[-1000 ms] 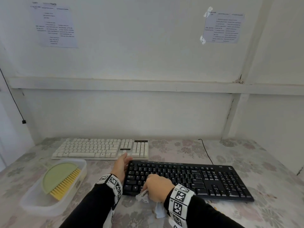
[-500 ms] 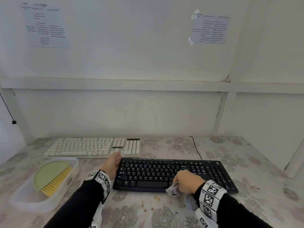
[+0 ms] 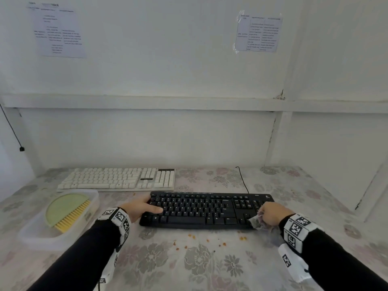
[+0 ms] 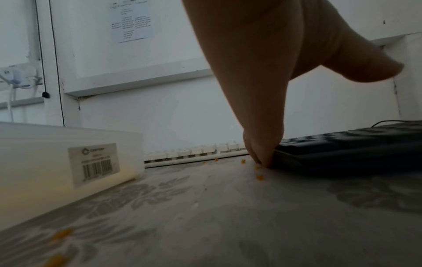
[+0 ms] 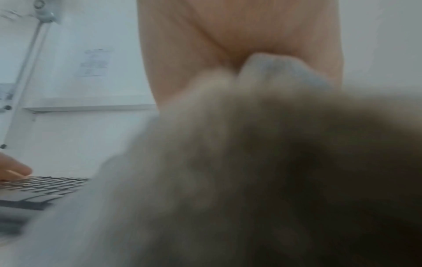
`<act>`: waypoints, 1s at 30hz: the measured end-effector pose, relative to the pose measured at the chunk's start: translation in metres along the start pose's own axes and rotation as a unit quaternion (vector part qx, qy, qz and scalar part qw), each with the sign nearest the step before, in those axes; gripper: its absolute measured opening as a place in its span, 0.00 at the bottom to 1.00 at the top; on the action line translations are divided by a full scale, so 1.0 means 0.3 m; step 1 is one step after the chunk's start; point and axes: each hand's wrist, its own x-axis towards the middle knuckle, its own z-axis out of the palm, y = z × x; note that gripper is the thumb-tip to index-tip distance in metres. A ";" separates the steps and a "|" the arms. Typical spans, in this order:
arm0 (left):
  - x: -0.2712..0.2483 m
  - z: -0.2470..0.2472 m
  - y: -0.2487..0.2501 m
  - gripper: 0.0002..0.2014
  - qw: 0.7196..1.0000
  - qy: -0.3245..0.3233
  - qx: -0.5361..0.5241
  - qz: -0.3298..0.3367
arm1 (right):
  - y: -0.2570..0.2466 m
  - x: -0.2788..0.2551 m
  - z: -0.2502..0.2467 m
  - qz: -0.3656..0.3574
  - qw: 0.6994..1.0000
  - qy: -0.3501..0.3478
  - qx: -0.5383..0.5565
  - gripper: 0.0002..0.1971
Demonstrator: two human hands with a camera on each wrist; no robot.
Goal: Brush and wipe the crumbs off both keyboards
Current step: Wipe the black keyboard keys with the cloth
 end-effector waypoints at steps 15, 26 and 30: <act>0.011 -0.017 -0.049 0.62 0.958 0.037 0.277 -0.057 | 0.129 -0.008 0.006 0.099 0.992 0.074 -0.002 0.16; 0.013 -0.030 -0.070 0.59 0.964 0.016 0.263 -0.032 | -0.244 -0.019 -0.034 0.000 0.994 0.071 0.083 0.17; -0.034 -0.048 -0.052 0.33 0.970 -0.008 0.241 -0.023 | -0.484 -0.040 -0.009 -0.055 0.988 0.073 0.123 0.19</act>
